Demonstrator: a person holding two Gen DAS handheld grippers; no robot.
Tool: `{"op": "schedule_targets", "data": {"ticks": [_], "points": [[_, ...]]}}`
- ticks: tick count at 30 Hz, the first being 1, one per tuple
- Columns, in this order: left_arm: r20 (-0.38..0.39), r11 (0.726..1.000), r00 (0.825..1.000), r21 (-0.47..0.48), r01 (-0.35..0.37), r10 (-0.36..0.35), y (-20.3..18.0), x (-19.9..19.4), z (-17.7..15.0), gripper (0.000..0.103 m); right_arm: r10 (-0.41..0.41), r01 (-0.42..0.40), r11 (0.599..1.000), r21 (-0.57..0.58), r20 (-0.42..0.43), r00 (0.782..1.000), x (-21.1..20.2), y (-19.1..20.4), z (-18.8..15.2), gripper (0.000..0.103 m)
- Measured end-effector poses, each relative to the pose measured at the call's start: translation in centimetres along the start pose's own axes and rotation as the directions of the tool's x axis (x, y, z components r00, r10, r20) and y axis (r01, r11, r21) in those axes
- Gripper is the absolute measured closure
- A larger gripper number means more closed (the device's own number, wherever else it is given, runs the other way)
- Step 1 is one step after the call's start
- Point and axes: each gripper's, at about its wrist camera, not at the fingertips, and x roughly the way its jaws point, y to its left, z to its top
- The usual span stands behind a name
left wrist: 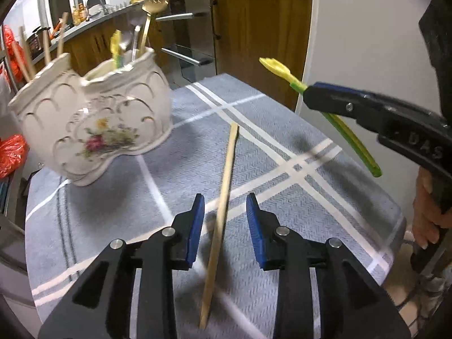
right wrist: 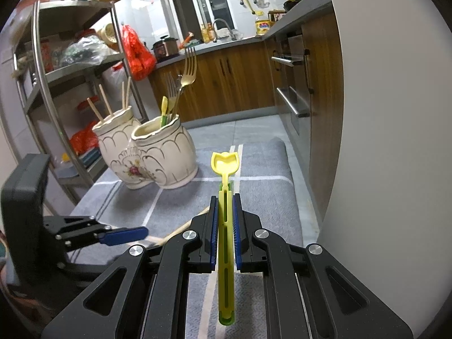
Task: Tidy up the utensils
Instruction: 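Grasp the last wooden chopstick with the left gripper while the right lifts the yellow spoon, then carry the chopstick into the tall section with left while right carries the yellow spoon to the short section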
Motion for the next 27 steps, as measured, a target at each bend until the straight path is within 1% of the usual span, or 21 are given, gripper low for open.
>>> {"op": "schedule_targets", "data": {"ticks": [2, 4, 5, 6, 9, 11, 14, 15, 18, 19, 20, 22, 24, 25, 27], "points": [[-0.015, 1.0, 1.0, -0.006, 0.003, -0.003, 0.0, 0.8, 0.1, 0.073, 0.0, 0.0, 1.0, 0.001, -0.002, 1.0, 0.1, 0.0, -0.1, 0.093], [-0.015, 1.0, 1.0, -0.017, 0.013, -0.013, 0.2, 0.9, 0.5, 0.082, 0.005, -0.005, 1.0, 0.002, -0.001, 1.0, 0.2, 0.0, 0.0, 0.093], [-0.019, 1.0, 1.0, -0.013, 0.018, -0.018, 0.2, 1.1, 0.6, 0.092, 0.008, -0.008, 1.0, 0.003, 0.0, 1.0, 0.2, 0.1, 0.0, 0.093], [-0.021, 1.0, 1.0, -0.004, 0.015, -0.015, 0.2, 1.2, 0.8, 0.096, 0.011, -0.011, 1.0, 0.002, 0.002, 1.0, 0.3, 0.2, 0.0, 0.093], [-0.022, 1.0, 1.0, 0.02, 0.011, -0.011, 0.1, 1.6, 1.2, 0.097, 0.013, -0.013, 1.0, 0.0, 0.004, 1.0, 0.5, 0.3, 0.0, 0.093], [-0.012, 0.999, 0.999, 0.009, 0.031, -0.03, 0.5, 1.5, 1.3, 0.097, 0.014, -0.014, 1.0, 0.0, 0.008, 1.0, 0.5, 0.4, 0.0, 0.093], [0.056, 0.998, 0.996, 0.007, 0.065, -0.065, 1.4, -0.1, 0.8, 0.097, 0.013, -0.013, 1.0, -0.001, 0.019, 1.0, 0.5, 0.5, -0.1, 0.093], [0.093, 0.997, 0.992, 0.012, 0.079, -0.08, 1.7, -1.0, 0.5, 0.097, 0.012, -0.012, 1.0, 0.0, 0.028, 1.0, 0.5, 0.5, 0.0, 0.093], [0.195, 0.994, 0.975, 0.006, 0.105, -0.104, 3.1, -3.7, -0.4, 0.097, 0.018, -0.018, 1.0, 0.005, 0.048, 0.999, 0.4, 0.8, 0.1, 0.093], [0.252, 0.992, 0.96, -0.001, 0.124, -0.119, 3.8, -5.1, -0.9, 0.097, 0.021, -0.021, 1.0, 0.004, 0.055, 0.998, 0.4, 0.9, 0.2, 0.093], [0.291, 0.991, 0.948, -0.001, 0.132, -0.126, 4.2, -6.1, -1.3, 0.097, 0.026, -0.026, 1.0, 0.002, 0.069, 0.997, 0.4, 1.2, 0.2, 0.093], [0.372, 0.993, 0.921, 0.015, 0.115, -0.113, 4.8, -8.1, -2.2, 0.097, 0.043, -0.043, 0.999, -0.002, 0.095, 0.995, 0.2, 1.7, 0.4, 0.093], [0.42, 0.995, 0.903, 0.026, 0.093, -0.095, 5.3, -9.3, -2.8, 0.097, 0.061, -0.061, 0.998, -0.008, 0.123, 0.99, -0.1, 2.4, 0.6, 0.093], [0.446, 0.996, 0.891, 0.025, 0.081, -0.083, 5.8, -10.2, -3.3, 0.097, 0.067, -0.066, 0.998, -0.009, 0.133, 0.989, -0.2, 2.6, 0.7, 0.093], [0.48, 0.997, 0.875, 0.011, 0.072, -0.068, 7.0, -11.5, -3.6, 0.097, 0.074, -0.074, 0.997, -0.003, 0.15, 0.986, -0.3, 3.0, 1.2, 0.093]]}}
